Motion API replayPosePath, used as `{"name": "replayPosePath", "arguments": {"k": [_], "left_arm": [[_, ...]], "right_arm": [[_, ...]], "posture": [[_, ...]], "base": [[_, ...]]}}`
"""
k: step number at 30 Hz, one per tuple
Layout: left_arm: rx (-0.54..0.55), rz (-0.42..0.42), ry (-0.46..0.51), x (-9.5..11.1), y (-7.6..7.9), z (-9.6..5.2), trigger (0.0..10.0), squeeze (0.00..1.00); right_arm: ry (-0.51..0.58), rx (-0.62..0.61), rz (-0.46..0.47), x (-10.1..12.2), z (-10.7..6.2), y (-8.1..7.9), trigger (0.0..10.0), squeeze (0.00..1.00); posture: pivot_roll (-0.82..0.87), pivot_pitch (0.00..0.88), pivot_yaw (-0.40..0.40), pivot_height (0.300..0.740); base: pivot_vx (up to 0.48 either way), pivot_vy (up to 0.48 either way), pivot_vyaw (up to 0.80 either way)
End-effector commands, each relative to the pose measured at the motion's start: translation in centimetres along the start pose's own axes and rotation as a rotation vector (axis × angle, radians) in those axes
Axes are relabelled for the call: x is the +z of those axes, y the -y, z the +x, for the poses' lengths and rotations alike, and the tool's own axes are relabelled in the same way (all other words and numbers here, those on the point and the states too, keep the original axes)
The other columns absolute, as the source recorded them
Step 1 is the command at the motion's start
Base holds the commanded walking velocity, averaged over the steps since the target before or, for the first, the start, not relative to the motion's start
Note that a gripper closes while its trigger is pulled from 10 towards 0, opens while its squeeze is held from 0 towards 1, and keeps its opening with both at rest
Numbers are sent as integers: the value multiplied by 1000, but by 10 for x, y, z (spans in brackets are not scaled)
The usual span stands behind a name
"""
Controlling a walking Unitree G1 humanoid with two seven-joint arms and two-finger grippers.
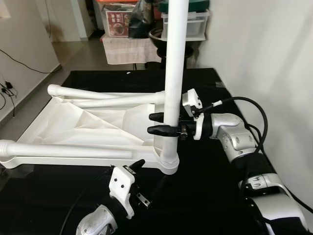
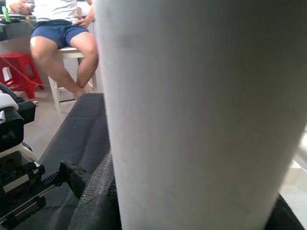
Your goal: Building children table
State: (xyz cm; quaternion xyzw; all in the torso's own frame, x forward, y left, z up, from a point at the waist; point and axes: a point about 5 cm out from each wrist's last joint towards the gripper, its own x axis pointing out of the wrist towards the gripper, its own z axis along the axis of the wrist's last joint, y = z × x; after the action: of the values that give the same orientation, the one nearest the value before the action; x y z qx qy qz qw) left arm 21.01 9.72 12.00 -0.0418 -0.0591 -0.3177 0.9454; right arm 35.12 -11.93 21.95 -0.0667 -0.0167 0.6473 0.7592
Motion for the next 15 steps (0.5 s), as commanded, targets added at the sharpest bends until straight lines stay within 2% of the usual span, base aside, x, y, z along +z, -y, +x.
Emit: {"name": "replayPosePath", "arguments": {"k": [1, 2, 3, 4, 5, 6, 7, 8, 9, 10, 11, 12, 14, 15], "left_arm": [[7, 3, -9, -3, -1, -2, 10000, 0], [10, 4, -7, -1, -1, -3, 10000, 0], [10, 4, -7, -1, -1, -3, 10000, 0], [12, 4, -6, -1, -1, -4, 10000, 0], [15, 4, -6, 0, -1, -5, 10000, 0], [15, 4, -6, 0, -1, -5, 10000, 0], [17, 5, -5, 1, -2, -5, 10000, 0], [18, 4, -4, 1, -3, -6, 10000, 0], [19, 4, -3, 2, -3, -6, 10000, 0], [19, 4, -3, 2, -3, -6, 10000, 0], [18, 3, -3, 2, -3, -6, 10000, 0], [17, 2, -4, 2, -4, -6, 10000, 0], [15, 2, -4, 2, -5, -6, 10000, 0], [9, -4, -5, 2, -5, -5, 10000, 0]], "right_arm": [[-12, -19, -40, 2, 3, 0, 0, 0], [-18, -96, -22, -3, -1, -1, 0, 0], [-18, -96, -22, -3, -1, -1, 0, 0], [-22, -206, -2, -10, 0, -3, 0, 0], [19, -459, -14, -18, 2, -3, 0, 0], [19, -459, -14, -18, 2, -3, 0, 0], [119, -857, 14, -22, -5, 1, 0, 0], [78, -977, 119, -46, -8, -20, 0, 0], [40, -1012, 191, -61, -9, -37, 0, 0], [40, -1012, 191, -61, -9, -37, 0, 0], [4, -1000, 182, -70, -6, -49, 0, 0], [-15, -969, 204, -75, -3, -54, 0, 0], [-13, -977, 208, -76, -2, -53, 0, 0], [-24, -957, 181, -75, 1, -50, 0, 0]], "posture": [[34, 4, 4, 740], [33, 11, 4, 740], [33, 11, 4, 740], [33, 18, 4, 740], [30, 22, 4, 740], [30, 22, 4, 740], [25, 26, 5, 740], [13, 33, 9, 740], [13, 33, 9, 740], [13, 33, 9, 740], [1, 37, 22, 740], [-17, 32, 28, 740], [-17, 32, 28, 740], [-12, 29, 20, 740]], "base": [[0, 0, 0], [0, 0, 0], [0, 0, 0], [0, 0, 0], [0, 0, 0], [0, 0, 0], [0, 0, 0], [0, 0, 0], [0, 0, 0], [0, 0, 0], [0, 0, 0], [0, 0, 0], [0, 0, 0], [0, 0, 0]]}}
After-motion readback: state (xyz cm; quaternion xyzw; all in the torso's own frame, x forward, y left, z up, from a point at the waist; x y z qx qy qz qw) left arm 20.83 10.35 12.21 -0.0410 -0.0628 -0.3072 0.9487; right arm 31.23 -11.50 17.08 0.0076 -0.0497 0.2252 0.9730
